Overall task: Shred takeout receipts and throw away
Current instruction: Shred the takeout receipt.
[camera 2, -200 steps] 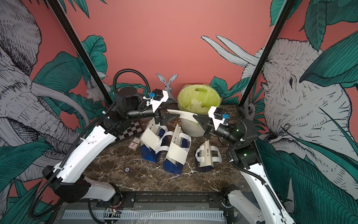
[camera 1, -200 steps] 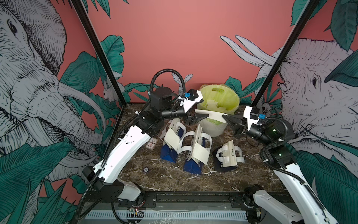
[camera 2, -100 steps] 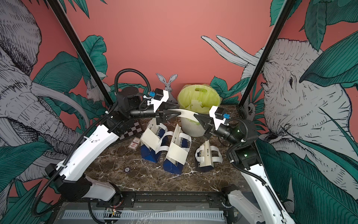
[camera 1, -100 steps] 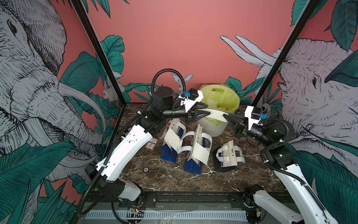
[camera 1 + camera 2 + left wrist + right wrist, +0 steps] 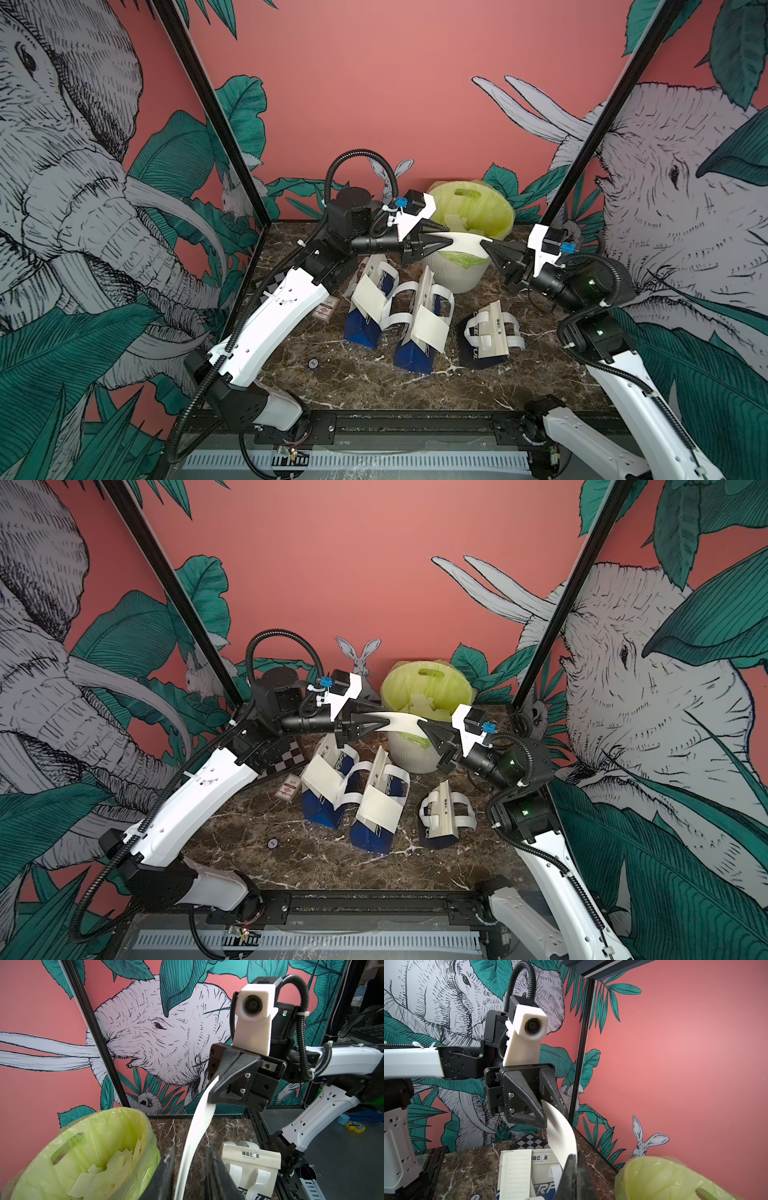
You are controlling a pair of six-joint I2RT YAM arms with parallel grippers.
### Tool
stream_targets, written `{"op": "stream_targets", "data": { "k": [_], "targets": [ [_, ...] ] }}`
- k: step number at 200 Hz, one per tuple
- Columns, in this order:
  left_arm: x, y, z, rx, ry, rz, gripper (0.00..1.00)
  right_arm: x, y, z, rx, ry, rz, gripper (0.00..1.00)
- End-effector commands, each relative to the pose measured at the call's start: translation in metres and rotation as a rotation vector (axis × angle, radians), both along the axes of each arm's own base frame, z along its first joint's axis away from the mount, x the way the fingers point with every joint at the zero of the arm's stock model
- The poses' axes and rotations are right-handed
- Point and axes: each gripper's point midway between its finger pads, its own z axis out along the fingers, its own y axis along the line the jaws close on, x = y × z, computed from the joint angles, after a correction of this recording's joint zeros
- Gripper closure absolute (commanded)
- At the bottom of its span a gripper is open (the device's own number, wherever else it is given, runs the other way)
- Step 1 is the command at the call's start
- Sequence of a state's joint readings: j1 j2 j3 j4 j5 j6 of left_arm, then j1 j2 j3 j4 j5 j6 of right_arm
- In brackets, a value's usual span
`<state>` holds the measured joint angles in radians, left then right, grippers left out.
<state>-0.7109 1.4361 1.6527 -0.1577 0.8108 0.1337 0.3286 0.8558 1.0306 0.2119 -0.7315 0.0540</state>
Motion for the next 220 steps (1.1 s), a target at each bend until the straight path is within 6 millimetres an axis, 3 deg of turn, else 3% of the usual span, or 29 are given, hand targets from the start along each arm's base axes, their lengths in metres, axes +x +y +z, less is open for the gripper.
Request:
{"op": "stream_targets", "data": {
  "k": [1,40,97,179,220],
  "targets": [
    [-0.011,0.008,0.021,-0.059,-0.029,-0.015,0.73,-0.007,-0.001,0.010,0.022,-0.045,0.008,1.00],
    [-0.010,0.007,0.018,-0.057,-0.020,-0.016,0.79,-0.008,0.000,0.012,0.029,-0.049,0.010,1.00],
    [-0.004,0.007,0.012,-0.044,-0.019,0.010,0.71,-0.009,0.000,0.014,0.036,-0.051,0.017,1.00],
    [-0.010,0.009,0.020,-0.074,-0.019,-0.009,0.84,-0.010,-0.001,0.012,0.033,-0.045,0.010,1.00],
    [-0.007,0.008,0.014,-0.058,-0.014,0.003,0.83,-0.011,-0.002,0.012,0.035,-0.047,0.011,1.00]
  ]
}}
